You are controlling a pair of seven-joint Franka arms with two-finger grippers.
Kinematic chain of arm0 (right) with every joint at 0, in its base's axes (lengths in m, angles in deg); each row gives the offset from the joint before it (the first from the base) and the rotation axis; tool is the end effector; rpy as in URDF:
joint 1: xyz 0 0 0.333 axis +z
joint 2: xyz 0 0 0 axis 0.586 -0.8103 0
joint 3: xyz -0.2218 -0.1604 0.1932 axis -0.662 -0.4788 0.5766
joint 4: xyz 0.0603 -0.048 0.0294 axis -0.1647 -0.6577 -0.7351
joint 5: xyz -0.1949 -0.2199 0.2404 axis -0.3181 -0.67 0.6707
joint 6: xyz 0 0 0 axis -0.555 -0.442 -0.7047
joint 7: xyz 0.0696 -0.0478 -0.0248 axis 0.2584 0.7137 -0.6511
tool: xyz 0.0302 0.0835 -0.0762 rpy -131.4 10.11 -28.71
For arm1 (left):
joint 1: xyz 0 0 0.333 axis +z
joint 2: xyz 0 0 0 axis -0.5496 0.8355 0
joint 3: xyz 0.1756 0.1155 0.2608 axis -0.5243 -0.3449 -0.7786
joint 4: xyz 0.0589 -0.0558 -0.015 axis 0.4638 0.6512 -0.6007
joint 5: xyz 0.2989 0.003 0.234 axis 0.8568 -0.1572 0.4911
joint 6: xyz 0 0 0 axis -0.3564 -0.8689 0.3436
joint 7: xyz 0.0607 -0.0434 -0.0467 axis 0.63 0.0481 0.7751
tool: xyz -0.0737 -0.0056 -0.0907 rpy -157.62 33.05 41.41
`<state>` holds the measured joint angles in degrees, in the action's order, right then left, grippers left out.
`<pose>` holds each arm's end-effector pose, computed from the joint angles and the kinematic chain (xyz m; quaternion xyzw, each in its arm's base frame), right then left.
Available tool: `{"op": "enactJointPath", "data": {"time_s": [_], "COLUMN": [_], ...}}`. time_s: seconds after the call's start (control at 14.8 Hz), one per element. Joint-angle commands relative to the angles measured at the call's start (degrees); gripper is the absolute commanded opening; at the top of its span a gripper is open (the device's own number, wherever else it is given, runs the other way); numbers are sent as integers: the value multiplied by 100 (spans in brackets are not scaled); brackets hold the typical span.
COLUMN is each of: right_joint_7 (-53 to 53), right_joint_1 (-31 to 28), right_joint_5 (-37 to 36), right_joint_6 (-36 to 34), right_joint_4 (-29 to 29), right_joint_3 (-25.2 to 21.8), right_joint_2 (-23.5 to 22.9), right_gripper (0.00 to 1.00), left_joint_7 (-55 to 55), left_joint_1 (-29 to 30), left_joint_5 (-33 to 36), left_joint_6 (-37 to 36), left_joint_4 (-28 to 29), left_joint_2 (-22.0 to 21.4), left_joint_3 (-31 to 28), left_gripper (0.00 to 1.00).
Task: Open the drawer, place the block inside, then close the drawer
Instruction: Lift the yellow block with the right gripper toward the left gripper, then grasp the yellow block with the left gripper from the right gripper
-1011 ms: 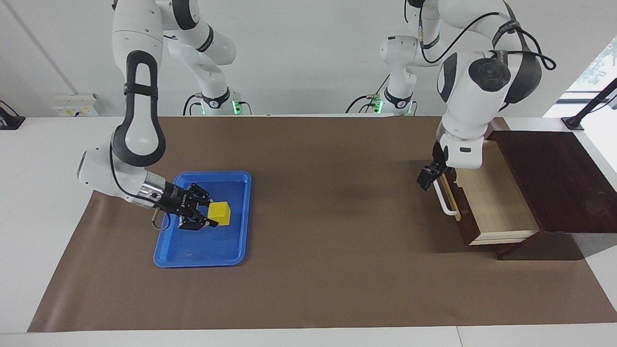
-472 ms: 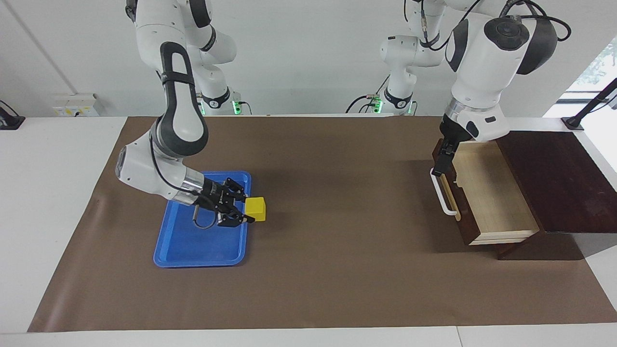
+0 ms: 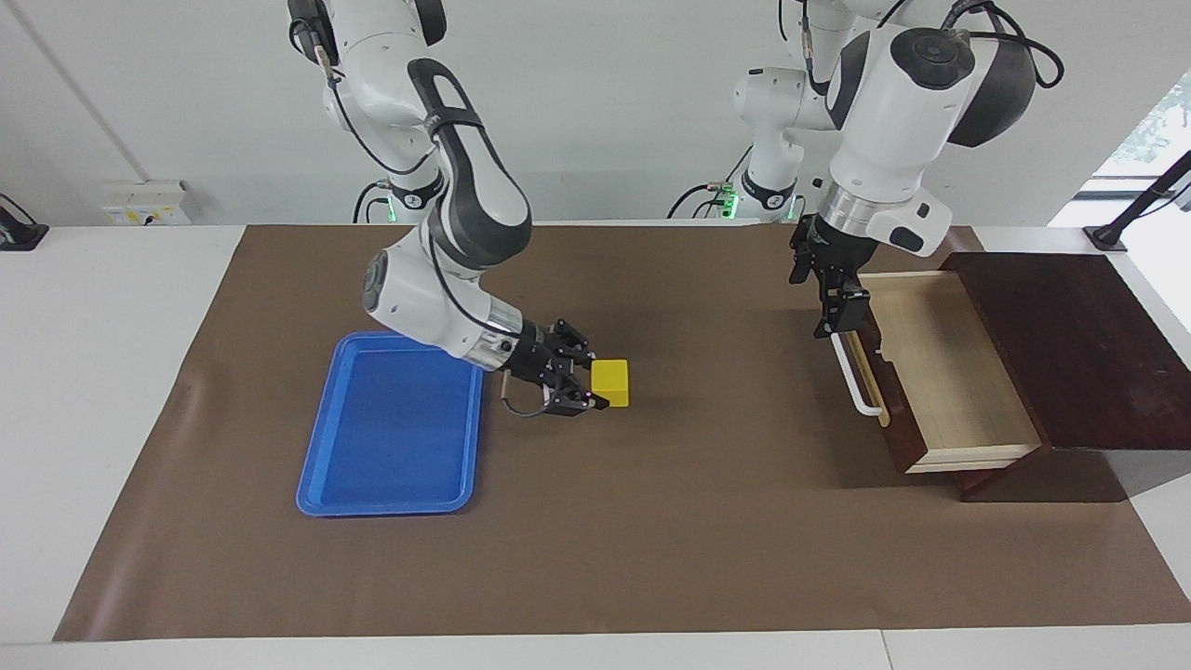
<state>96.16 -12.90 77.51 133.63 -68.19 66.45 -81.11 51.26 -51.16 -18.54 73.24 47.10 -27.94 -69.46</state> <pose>0.6269 0.3219 0.4117 -0.6364 0.6704 0.2609 0.2782 0.5707 -0.2180 0.5665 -0.6895 -0.7242 -0.0100 0.0009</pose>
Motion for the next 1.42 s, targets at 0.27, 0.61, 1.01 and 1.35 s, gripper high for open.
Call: {"op": "enactJointPath", "data": {"time_s": [0.27, 0.61, 1.01, 1.35], "right_joint_7": [350, 350, 350, 358], "right_joint_1": [242, 427, 436, 418], "right_joint_5": [-185, -194, -176, -159], "right_joint_6": [-49, -119, -102, -110], "right_joint_4": [320, 478, 461, 461], "right_joint_3": [-4, -4, -4, 4], "right_joint_2": [-154, -198, -189, -189], "right_gripper": [0, 0, 0, 0], "left_joint_7": [1447, 1837, 898, 720], "left_joint_1": [-247, -599, -810, -898], "left_joint_5": [116, 178, 160, 46], "left_joint_6": [145, 479, 515, 919], "left_joint_4": [-609, -557, -109, 217], "left_joint_2": [823, 833, 639, 516], "left_joint_3": [-101, -84, -57, -22], "left_gripper": [100, 100, 100, 100]}}
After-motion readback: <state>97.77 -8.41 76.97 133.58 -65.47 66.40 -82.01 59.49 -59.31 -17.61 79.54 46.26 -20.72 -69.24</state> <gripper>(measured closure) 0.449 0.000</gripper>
